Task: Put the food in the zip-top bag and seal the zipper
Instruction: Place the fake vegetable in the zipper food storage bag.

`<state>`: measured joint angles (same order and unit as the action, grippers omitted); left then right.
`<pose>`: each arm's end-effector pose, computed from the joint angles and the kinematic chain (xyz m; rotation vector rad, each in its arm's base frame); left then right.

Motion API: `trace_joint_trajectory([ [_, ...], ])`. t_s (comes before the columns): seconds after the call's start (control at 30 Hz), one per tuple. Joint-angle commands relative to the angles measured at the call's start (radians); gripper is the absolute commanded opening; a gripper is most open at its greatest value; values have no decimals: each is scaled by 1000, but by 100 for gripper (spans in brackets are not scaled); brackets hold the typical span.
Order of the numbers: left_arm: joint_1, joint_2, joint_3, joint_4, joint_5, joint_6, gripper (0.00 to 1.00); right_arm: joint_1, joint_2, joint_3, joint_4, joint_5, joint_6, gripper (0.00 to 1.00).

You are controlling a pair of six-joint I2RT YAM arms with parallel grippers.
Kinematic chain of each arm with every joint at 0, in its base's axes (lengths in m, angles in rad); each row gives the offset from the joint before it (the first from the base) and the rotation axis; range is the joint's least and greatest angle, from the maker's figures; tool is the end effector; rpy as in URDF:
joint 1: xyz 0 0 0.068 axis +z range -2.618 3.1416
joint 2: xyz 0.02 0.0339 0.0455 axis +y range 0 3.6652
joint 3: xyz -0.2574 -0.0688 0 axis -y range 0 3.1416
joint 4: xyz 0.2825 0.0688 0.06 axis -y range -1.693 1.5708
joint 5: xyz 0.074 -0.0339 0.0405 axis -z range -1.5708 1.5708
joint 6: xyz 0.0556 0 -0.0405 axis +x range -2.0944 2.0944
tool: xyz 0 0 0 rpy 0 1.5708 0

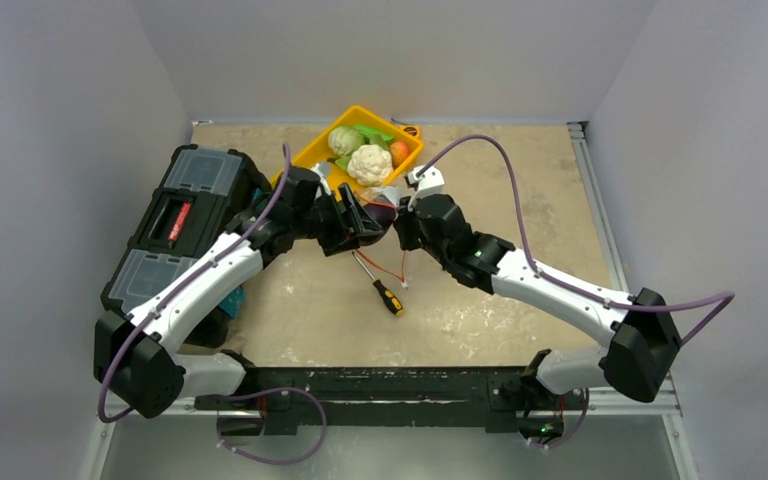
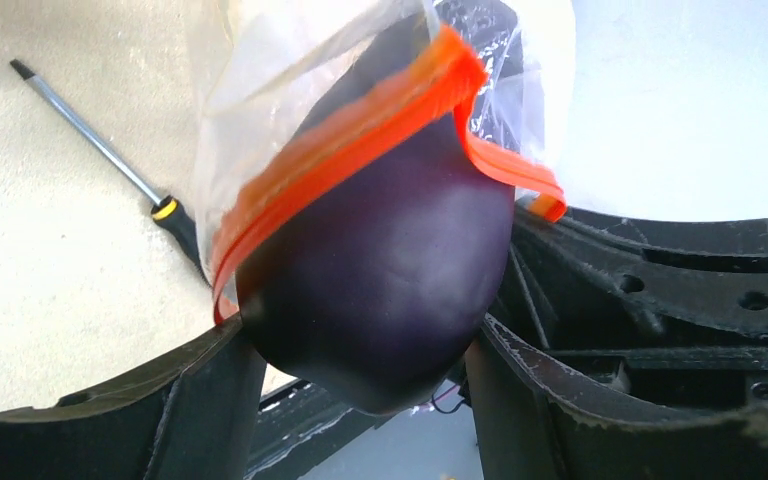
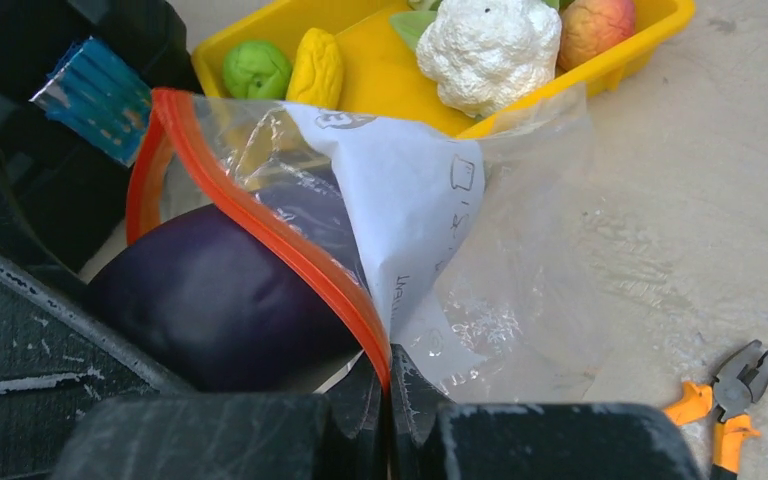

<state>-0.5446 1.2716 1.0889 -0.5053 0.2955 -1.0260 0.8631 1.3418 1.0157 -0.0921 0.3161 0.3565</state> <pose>0.2748 -0.1854 0.2864 -0.4241 2.4635 -1.0955 0.2500 0.2656 0.2790 -0.2989 1.9762 0.4802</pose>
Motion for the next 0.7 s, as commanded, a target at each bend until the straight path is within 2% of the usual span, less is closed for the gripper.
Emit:
trace_joint_trajectory([
  [0.0,-12,-9,19,165,53,-24,1,5,-32,28,60,-54,68,0],
  [0.07,-16,-10,24,169,56,-21,30,3,-40,29,57,-37,68,0],
  [0.1,-19,-16,26,168,54,-17,40,-1,-43,34,46,-30,68,0],
  [0.13,-19,-21,28,160,52,-11,56,-7,-44,42,34,-24,66,0],
  [0.17,-20,-28,29,153,53,-5,68,-14,-49,47,24,-19,65,0],
  [0.2,-20,-36,28,147,55,5,75,-20,-55,46,22,-17,63,0],
  [0.33,-19,-68,12,139,74,19,82,-58,-76,25,41,-45,57,0],
  [0.4,-18,-76,-2,159,102,14,91,-85,-79,31,29,-68,64,0],
  [0.67,-21,-162,-13,187,136,28,92,-147,-103,32,11,-107,65,0],
])
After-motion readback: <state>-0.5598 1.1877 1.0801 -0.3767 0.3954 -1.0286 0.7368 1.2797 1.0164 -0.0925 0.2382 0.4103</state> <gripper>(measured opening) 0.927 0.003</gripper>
